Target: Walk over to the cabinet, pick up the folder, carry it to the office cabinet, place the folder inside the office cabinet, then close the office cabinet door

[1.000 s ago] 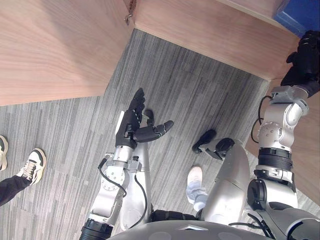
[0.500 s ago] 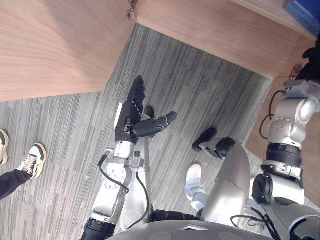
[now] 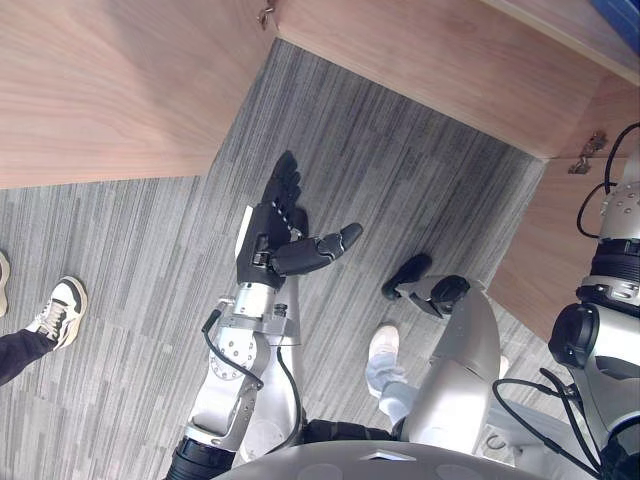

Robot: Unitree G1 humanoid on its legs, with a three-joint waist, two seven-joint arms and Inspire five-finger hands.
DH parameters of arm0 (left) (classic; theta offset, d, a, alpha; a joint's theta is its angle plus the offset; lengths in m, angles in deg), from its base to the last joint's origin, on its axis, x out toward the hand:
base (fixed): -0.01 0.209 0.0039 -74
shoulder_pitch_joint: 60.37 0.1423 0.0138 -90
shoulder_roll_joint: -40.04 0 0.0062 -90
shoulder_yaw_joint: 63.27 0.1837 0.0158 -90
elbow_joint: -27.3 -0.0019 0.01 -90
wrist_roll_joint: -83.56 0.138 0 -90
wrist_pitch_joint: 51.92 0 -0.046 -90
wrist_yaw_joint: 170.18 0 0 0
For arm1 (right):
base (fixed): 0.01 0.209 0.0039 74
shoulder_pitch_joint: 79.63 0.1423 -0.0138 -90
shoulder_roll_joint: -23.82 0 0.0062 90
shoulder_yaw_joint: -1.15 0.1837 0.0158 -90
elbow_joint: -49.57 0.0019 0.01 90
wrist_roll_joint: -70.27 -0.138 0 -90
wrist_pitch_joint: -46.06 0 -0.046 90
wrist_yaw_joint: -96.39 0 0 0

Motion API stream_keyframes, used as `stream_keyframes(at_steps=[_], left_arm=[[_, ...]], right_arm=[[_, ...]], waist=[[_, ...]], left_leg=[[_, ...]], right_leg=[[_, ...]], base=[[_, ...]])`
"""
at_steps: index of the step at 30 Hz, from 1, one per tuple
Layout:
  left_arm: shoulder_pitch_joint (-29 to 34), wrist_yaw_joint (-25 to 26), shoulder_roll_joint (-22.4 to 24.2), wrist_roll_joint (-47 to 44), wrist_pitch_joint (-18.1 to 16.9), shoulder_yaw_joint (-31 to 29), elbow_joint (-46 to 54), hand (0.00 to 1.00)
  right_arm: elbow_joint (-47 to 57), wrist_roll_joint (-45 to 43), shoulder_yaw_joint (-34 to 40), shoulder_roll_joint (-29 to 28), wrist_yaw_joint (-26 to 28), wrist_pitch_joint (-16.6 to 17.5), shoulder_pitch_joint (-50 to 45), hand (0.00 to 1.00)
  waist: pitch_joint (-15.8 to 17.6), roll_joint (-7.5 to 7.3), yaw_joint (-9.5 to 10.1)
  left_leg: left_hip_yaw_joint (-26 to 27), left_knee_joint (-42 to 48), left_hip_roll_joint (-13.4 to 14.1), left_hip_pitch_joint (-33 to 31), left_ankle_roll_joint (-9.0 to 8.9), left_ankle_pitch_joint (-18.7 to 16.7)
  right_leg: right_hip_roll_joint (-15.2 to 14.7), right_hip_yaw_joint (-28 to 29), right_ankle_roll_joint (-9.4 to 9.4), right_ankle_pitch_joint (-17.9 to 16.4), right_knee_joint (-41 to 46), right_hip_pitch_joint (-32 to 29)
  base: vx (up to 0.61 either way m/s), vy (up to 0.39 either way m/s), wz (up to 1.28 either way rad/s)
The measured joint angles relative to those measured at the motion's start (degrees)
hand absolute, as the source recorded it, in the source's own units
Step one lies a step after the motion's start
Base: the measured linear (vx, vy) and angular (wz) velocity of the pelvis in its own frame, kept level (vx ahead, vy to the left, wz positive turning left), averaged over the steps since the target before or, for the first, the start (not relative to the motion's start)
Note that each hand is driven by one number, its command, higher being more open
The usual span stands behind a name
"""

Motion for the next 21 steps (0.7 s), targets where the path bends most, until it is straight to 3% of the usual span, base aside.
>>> stream_keyframes(at_steps=[11,21], left_arm=[[-0.01,0.00,0.12,-0.01,0.00,-0.01,-0.02,1.00],[-0.09,-1.48,-1.14,0.02,0.02,1.21,-2.16,1.00]], right_arm=[[-1.31,0.13,-2.35,-0.07,0.33,-0.03,-0.52,0.00],[3.66,0.75,-7.26,-7.92,2.78,-0.07,-8.65,0.00]], waist=[[-0.04,-0.08,-0.52],[-0.14,-0.65,-1.53]], left_leg=[[-0.05,0.03,0.06,0.27,0.01,0.08],[0.20,-5.65,1.58,6.64,-0.37,1.51]], right_leg=[[0.07,-0.03,-0.03,0.02,0.04,0.27],[3.40,-1.65,-0.26,2.78,-7.22,6.61]], base=[[0.00,-0.006,0.00],[0.01,-0.012,-0.05]])
